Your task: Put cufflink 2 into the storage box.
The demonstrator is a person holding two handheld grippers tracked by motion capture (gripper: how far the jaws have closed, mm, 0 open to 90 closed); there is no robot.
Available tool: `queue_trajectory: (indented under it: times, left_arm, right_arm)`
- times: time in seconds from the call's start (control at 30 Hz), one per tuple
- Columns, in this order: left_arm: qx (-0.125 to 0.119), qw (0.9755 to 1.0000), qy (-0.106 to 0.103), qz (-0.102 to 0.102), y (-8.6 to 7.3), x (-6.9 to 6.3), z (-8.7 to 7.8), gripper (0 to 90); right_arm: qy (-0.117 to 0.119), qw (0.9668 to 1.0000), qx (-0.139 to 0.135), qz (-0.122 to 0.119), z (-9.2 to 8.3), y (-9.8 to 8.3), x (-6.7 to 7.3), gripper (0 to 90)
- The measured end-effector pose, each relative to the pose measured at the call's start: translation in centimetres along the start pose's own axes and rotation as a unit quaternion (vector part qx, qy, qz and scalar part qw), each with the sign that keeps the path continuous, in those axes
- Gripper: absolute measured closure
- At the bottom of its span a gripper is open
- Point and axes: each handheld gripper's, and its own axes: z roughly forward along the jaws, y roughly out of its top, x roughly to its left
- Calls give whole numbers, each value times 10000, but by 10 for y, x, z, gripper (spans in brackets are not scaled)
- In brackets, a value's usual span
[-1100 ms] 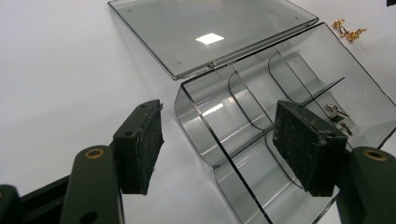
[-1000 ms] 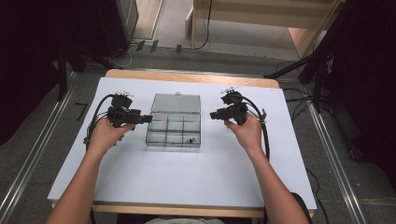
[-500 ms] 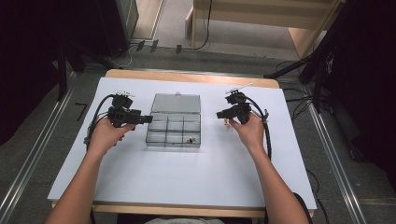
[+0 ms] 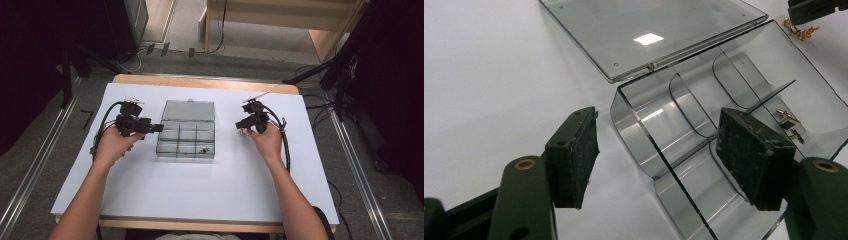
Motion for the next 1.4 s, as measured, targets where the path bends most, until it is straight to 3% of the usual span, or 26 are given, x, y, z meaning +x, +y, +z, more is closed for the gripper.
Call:
queue_trajectory:
  times: [0.33, 0.47, 0.63, 0.87, 1.4]
  left_arm:
    - [11, 10000, 2, 0, 0, 0, 0, 340]
    - [15, 10000, -4, -1, -1, 1, 0, 340]
    - [9, 10000, -1, 8, -1, 0, 0, 340]
    - [7, 10000, -8, 5, 0, 0, 0, 339]
    - [3, 10000, -1, 7, 0, 0, 0, 340]
  right_arm:
    - [-94, 9998, 195, 4, 8, -2, -1, 721]
    - [-239, 9995, 182, -62, 8, -4, 1, 782]
    - [-322, 9993, 186, -26, 8, -3, 3, 796]
    - [-162, 9997, 155, 106, 6, -3, 0, 797]
    - [72, 9999, -38, -87, -16, -1, 17, 797]
